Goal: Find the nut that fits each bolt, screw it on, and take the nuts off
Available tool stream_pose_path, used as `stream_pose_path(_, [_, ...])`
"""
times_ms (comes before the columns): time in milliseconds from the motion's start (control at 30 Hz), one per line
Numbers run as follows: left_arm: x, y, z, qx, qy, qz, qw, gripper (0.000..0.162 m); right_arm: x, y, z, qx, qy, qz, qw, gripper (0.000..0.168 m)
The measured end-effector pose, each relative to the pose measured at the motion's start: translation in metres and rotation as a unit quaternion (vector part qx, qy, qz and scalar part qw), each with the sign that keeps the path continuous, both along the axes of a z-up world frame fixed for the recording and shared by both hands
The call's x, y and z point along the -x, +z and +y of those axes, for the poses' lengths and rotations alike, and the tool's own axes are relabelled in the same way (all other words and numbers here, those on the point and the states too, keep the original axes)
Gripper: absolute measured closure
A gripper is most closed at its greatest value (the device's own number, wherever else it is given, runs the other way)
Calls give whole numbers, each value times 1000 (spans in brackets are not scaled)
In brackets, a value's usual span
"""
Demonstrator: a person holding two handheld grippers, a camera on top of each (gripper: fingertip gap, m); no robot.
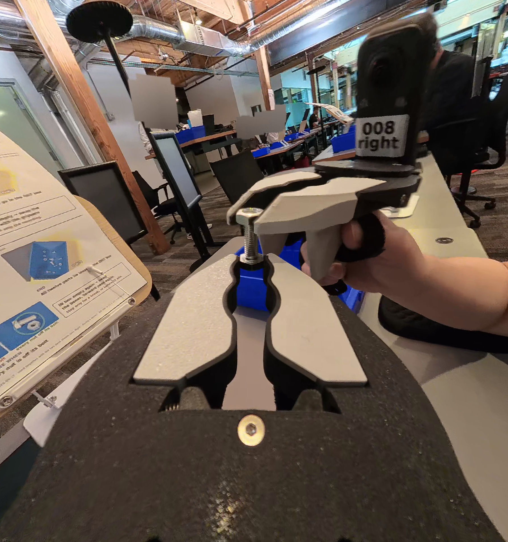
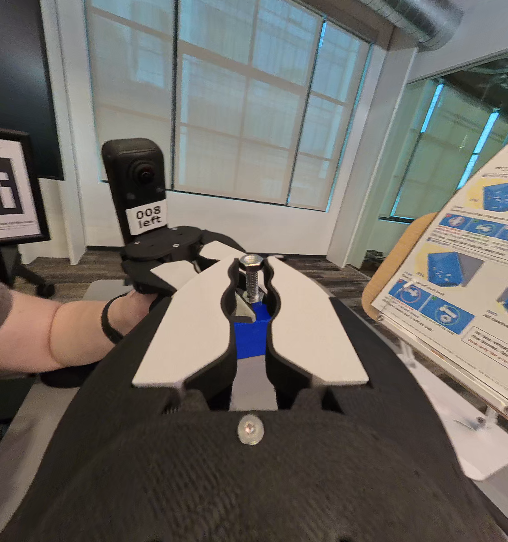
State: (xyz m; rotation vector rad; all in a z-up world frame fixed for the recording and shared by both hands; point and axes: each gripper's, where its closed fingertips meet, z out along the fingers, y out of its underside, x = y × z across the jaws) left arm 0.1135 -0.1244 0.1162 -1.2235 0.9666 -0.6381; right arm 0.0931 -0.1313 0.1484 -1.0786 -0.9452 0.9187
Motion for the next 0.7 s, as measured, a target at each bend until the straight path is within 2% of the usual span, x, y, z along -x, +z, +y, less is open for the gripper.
stream_pose_path(167, [-8,5,-29,38,-138,-20,990,148,-4,4,-26,58,173,-17,983,152])
stream_pose_path(300, [-17,5,-65,68,-262,-19,963,148,-13,5,-59,74,322,-30,943,152])
stream_pose_path(433, [-21,-3,-93,123,-367,0,922,148,-21,-2,-84,92,451,-32,887,152])
stream_pose_path(533, [-22,-6,-107,143,-416,3,898,148,-27,-6,-97,100,516,-28,851,152])
stream_pose_path(633, [-22,-11,-119,170,-458,19,872,148,-29,-11,-108,93,550,-35,829,151])
stream_pose_path(700, [-24,-11,-119,149,-450,14,880,148,-29,-10,-110,90,554,-31,827,152])
